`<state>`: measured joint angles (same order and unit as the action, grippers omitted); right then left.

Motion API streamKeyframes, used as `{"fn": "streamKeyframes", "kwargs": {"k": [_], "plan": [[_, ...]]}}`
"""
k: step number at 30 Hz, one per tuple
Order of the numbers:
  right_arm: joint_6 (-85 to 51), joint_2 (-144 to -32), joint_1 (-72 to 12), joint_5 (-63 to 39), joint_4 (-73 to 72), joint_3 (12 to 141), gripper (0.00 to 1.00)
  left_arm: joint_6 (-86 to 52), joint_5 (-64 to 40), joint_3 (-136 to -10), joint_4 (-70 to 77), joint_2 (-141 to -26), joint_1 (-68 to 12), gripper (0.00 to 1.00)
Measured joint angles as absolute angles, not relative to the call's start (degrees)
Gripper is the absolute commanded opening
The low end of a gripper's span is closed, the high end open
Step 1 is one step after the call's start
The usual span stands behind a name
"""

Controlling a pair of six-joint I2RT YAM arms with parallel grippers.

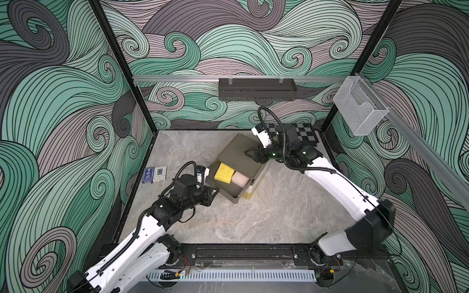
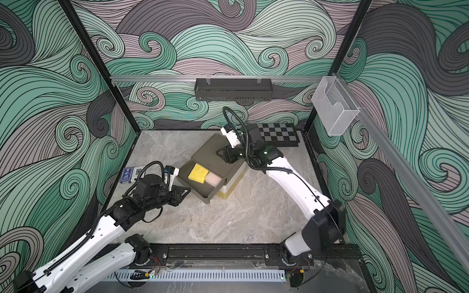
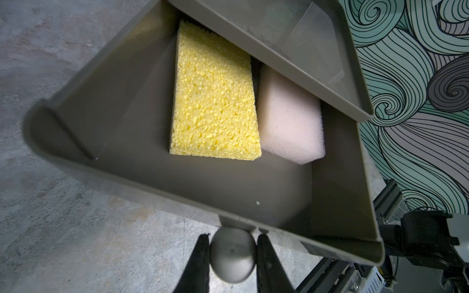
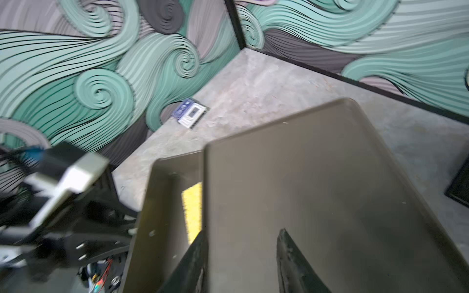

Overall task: Take the sponge out of the drawer
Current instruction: Open the drawer in the storage box, then pick up the sponge from the drawer.

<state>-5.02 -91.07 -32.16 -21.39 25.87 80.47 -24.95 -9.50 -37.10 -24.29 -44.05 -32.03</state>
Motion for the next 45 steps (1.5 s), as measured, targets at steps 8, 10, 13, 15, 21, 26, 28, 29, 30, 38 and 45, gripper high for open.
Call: {"fn": "streamKeyframes", "kwargs": {"k": [8, 10, 13, 15, 21, 26, 28, 29, 30, 38, 45], "plan": [[-1.23, -86.52, -42.48, -22.48, 30.52, 77.03, 0.43, -24.93, -9.63, -37.1, -24.27, -44.29, -32.03, 0.13], [-0.36, -88.84, -43.38, -20.6, 32.73, 77.03, 0.42, -24.93, -9.72, -37.1, -24.25, -44.42, -32.03, 0.13], [1.04, -92.6, -44.95, -16.49, 36.58, 78.19, 0.42, -24.93, -9.74, -37.1, -24.27, -44.4, -32.03, 0.13], [2.13, -95.0, -46.22, -13.67, 38.89, 80.29, 0.42, -24.93, -9.74, -37.1, -24.29, -44.4, -32.03, 0.13], [5.61, -99.02, -49.98, -5.72, 42.22, 86.17, 0.42, -24.93, -9.72, -37.12, -24.4, -44.31, -32.03, 0.13], [6.94, -100.44, -51.2, 0.38, 43.27, 86.74, 0.42, -24.97, -9.69, -37.12, -24.43, -44.25, -32.03, 0.13], [7.22, -101.01, -51.2, 1.72, 43.64, 86.72, 0.42, -24.97, -9.69, -37.12, -24.43, -44.25, -32.03, 0.13], [7.35, -101.16, -51.2, 2.24, 43.92, 86.72, 0.42, -24.97, -9.69, -37.12, -24.43, -44.25, -32.03, 0.13], [7.46, -101.16, -51.22, 2.52, 44.14, 86.72, 0.42, -24.99, -9.69, -37.12, -24.43, -44.25, -32.03, 0.13], [8.01, -101.54, -52.21, 3.01, 44.8, 86.46, 0.42, -25.06, -9.74, -37.12, -24.43, -44.29, -32.03, 0.13], [8.4, -105.45, -53.58, 7.68, 44.42, 86.56, 0.39, -25.1, -9.96, -37.12, -24.32, -44.38, -32.03, 0.13]]}}
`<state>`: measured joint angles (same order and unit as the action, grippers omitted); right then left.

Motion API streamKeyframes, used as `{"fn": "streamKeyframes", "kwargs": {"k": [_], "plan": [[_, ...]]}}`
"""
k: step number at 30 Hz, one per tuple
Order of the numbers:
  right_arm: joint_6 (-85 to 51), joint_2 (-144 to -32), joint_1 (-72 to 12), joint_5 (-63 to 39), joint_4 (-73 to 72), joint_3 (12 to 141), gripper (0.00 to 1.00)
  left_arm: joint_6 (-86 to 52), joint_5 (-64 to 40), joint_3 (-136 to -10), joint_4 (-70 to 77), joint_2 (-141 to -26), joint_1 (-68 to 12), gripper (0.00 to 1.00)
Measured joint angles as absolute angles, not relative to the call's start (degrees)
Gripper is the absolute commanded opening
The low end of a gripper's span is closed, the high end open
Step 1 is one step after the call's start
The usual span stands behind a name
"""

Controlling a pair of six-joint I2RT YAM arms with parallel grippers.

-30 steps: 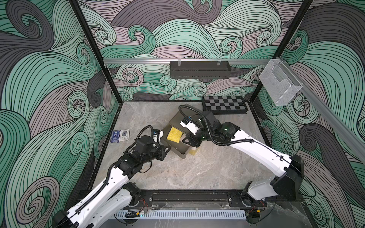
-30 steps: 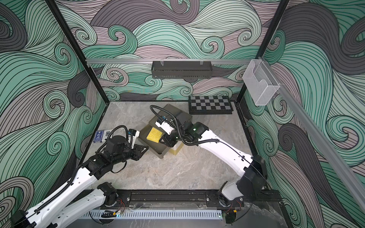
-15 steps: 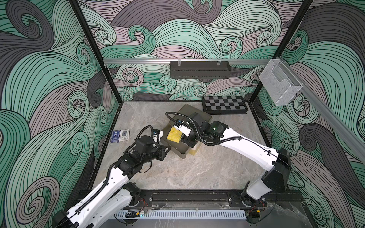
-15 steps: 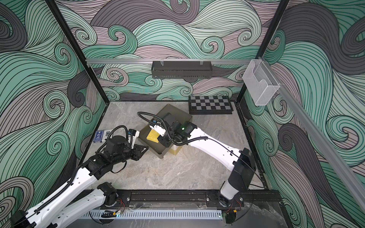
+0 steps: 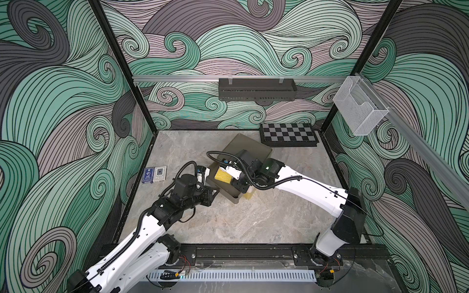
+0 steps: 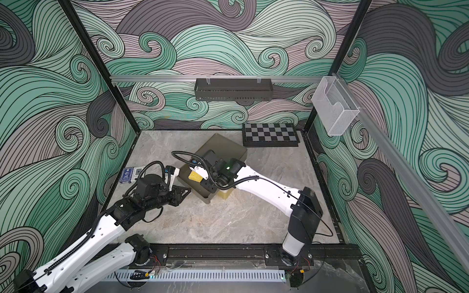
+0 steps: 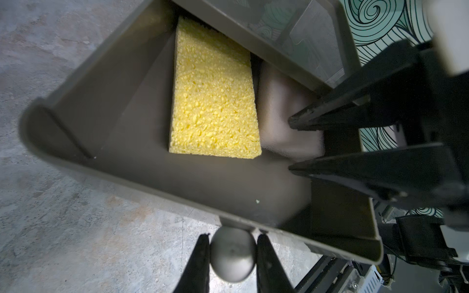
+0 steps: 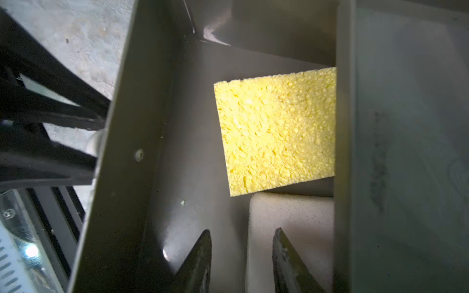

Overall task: Take the sponge out of the drawer
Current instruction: Pick up the sponge from the drawer.

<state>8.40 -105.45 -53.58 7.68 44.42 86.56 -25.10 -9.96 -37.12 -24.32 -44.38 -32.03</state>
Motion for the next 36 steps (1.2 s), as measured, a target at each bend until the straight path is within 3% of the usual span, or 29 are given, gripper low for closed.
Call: {"fn": "streamKeyframes", "kwargs": {"k": [8, 17, 23, 33, 36], "plan": [[8.58, -109.91, -54.13, 15.05, 44.29, 90.06, 0.35, -25.45, -9.54, -37.12, -24.03, -44.38, -32.01, 0.13], [8.99, -110.13, -54.02, 17.89, 43.99, 90.26, 0.0, -25.54, -9.45, -37.06, -23.75, -44.53, -32.01, 0.13], [8.69, -105.19, -52.97, 10.83, 43.97, 87.42, 0.0, -25.52, -9.65, -37.06, -23.7, -45.15, -32.01, 0.13], [7.99, -83.02, -52.07, -9.28, 41.21, 84.68, 0.0, -25.5, -9.89, -37.06, -22.17, -46.76, -32.01, 0.13], [6.44, -76.86, -48.34, -11.33, 39.0, 83.64, 0.0, -25.5, -9.96, -37.06, -21.8, -46.78, -32.01, 0.14]]}}
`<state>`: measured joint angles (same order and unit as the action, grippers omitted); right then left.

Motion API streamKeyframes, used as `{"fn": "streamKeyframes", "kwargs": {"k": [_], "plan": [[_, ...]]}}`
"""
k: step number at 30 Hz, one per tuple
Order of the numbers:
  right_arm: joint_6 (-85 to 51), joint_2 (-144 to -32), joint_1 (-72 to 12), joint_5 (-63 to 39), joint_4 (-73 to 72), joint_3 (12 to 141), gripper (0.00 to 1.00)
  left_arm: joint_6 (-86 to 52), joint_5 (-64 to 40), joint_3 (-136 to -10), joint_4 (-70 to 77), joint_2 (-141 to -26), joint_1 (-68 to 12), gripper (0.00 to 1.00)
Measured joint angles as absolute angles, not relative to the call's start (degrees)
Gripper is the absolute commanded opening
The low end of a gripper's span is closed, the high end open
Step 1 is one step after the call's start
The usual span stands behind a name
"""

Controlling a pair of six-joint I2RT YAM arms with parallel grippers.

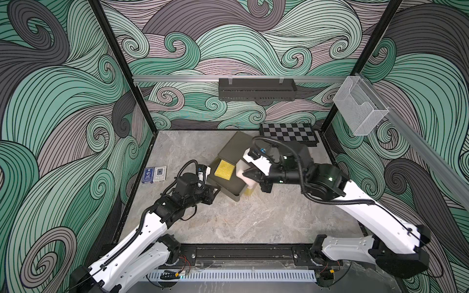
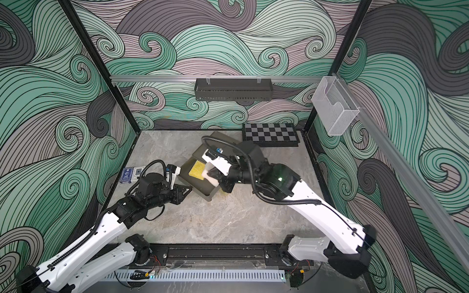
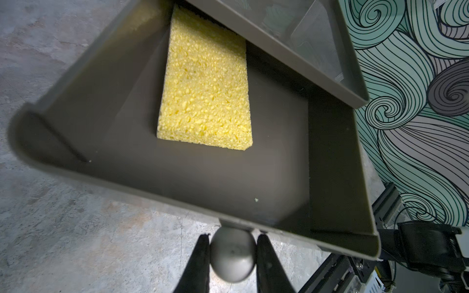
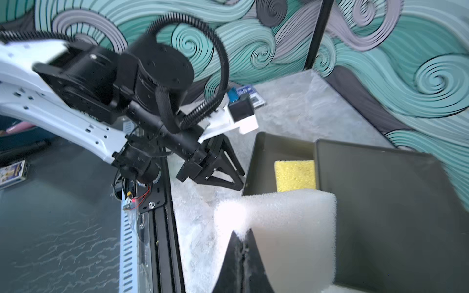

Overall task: Take the sponge out of the drawer
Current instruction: Pick up the sponge from the drawer, then place the sponge at the center of the board.

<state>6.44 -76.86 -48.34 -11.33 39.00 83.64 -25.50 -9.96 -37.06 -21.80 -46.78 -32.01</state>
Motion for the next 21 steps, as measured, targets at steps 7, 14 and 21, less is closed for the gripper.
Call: {"fn": "streamKeyframes", "kwargs": {"k": [7, 14, 21], "plan": [[-0.6, -73.6, -27.14, -4.38, 36.18, 74.41, 0.0, -25.47, -10.0, -37.06, -21.82, -46.65, -32.01, 0.14], [-4.6, -87.94, -17.41, 6.0, 34.83, 65.54, 0.0, -25.47, -10.07, -37.06, -21.82, -46.61, -32.01, 0.14], [-6.81, -104.07, -15.07, 7.44, 32.01, 66.74, 0.0, -25.47, -10.04, -37.06, -21.87, -46.35, -32.01, 0.14]]}}
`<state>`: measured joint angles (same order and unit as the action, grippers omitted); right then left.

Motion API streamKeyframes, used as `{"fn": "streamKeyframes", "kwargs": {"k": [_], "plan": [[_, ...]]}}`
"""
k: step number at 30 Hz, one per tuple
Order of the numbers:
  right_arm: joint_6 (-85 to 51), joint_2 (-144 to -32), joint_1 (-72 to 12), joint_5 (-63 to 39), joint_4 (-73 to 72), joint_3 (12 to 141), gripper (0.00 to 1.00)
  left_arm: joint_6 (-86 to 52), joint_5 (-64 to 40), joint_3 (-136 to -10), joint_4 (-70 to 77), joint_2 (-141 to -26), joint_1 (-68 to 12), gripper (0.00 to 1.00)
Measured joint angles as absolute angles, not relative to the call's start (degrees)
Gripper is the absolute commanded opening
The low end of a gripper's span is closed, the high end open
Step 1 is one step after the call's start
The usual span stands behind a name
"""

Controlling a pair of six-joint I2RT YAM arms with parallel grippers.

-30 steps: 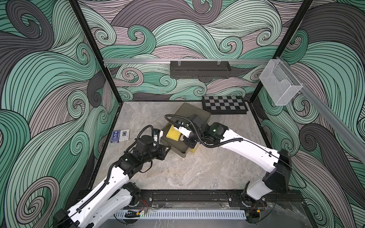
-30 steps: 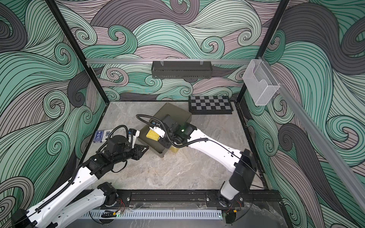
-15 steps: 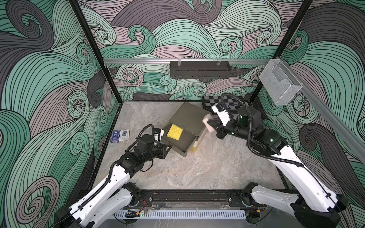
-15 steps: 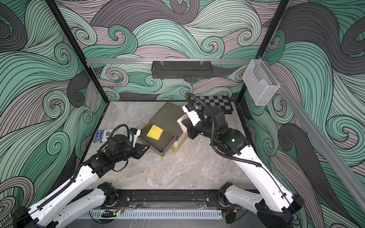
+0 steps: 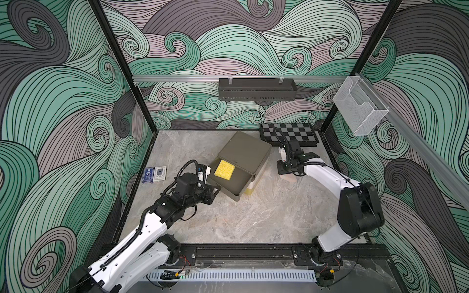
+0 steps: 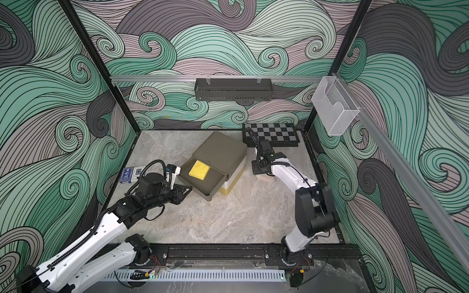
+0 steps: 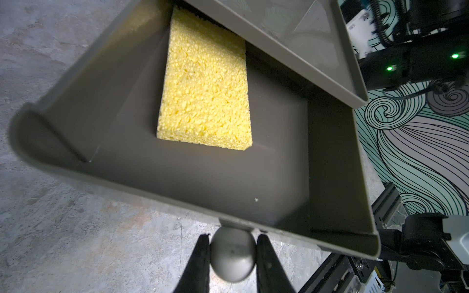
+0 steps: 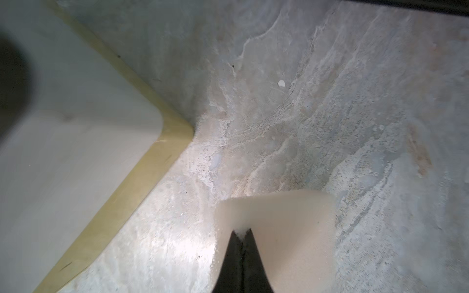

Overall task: Take the sponge out of the drawer
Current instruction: Place the sponge at the center of the board.

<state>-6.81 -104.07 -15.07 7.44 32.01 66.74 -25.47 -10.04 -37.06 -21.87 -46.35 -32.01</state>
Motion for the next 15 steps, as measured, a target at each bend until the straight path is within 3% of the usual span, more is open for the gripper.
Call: {"fn": "streamKeyframes", "kwargs": {"k": [2, 4, 7, 15], "plan": [[-6.85, -107.13, -14.87, 7.7, 31.97, 68.07, 0.03, -25.47, -10.04, -37.06, -21.87, -46.33, -32.01, 0.14], [-6.92, -108.66, -14.63, 7.77, 31.9, 69.23, 0.19, -25.47, -10.04, -37.06, -21.87, -46.3, -32.01, 0.14], [-7.46, -108.33, -14.0, 7.62, 31.81, 70.59, 0.34, -25.47, -10.04, -37.06, -21.87, -46.3, -32.01, 0.14], [-5.58, -92.82, -14.63, 7.88, 33.95, 70.54, 0.37, -25.47, -10.07, -37.06, -21.85, -46.3, -32.01, 0.14]]}}
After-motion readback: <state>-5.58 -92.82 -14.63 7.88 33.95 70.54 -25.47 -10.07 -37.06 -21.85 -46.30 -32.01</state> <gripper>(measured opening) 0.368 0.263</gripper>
